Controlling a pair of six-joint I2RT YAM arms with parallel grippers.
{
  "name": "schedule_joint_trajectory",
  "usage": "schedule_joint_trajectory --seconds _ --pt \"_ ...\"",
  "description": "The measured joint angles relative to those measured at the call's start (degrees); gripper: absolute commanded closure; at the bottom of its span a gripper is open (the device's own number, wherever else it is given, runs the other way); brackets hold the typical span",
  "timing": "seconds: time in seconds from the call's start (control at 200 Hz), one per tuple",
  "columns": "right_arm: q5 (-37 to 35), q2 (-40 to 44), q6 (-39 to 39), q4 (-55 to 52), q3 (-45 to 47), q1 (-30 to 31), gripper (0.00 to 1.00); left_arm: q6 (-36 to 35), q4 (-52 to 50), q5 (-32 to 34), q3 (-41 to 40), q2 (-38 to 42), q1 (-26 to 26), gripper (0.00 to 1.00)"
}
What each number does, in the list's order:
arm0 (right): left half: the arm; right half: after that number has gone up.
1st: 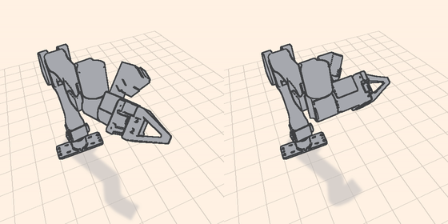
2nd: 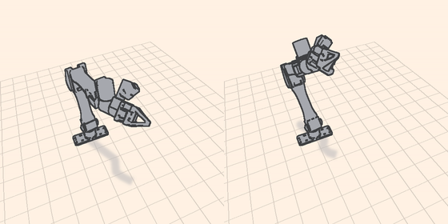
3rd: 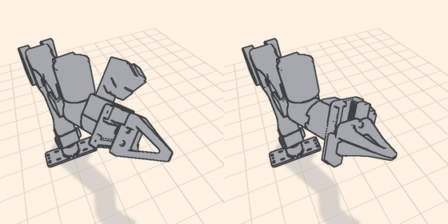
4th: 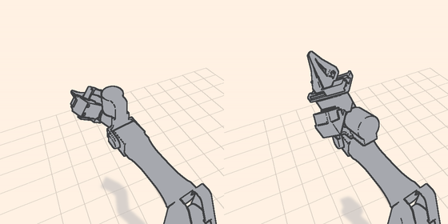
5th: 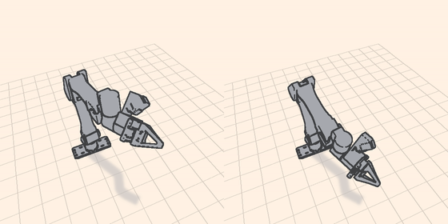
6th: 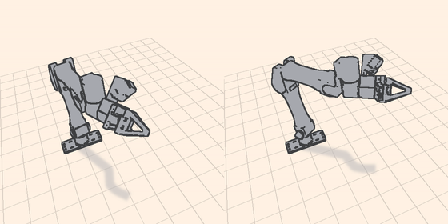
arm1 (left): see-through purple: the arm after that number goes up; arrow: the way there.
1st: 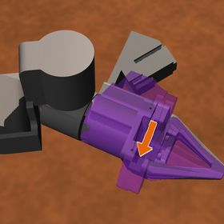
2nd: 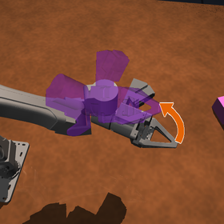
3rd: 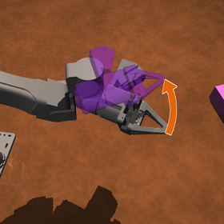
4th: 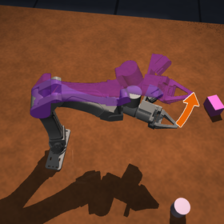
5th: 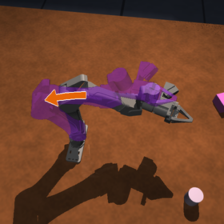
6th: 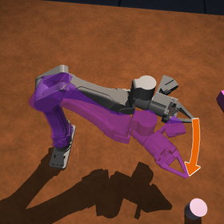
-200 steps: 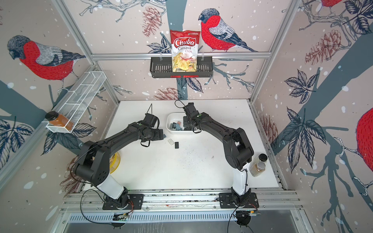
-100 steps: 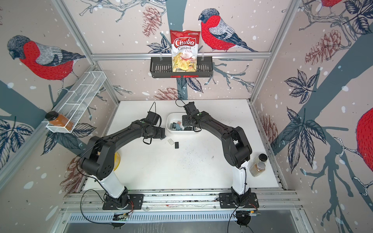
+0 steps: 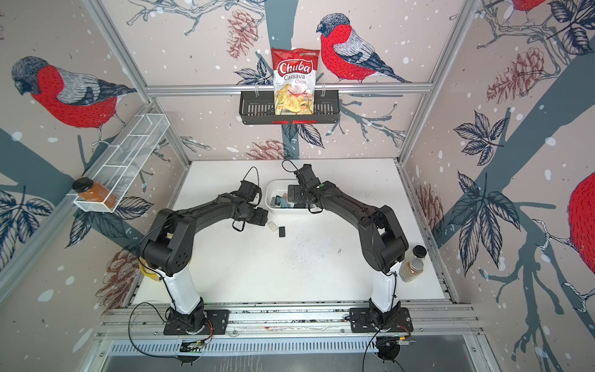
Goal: Put the eraser in the storage box
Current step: Pick up the eraser from the center of the board.
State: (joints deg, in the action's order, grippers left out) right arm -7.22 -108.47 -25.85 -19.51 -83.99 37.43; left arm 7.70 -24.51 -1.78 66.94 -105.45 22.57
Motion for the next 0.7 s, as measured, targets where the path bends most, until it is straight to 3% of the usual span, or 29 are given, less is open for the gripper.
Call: schedule_joint_trajectory --seconds 0.701 --pt "-1.4 3.4 -1.1 1.5 2.3 2.0 0.0 -4.8 2.4 -2.6 1.0 -2.7 -0.7 0.17"
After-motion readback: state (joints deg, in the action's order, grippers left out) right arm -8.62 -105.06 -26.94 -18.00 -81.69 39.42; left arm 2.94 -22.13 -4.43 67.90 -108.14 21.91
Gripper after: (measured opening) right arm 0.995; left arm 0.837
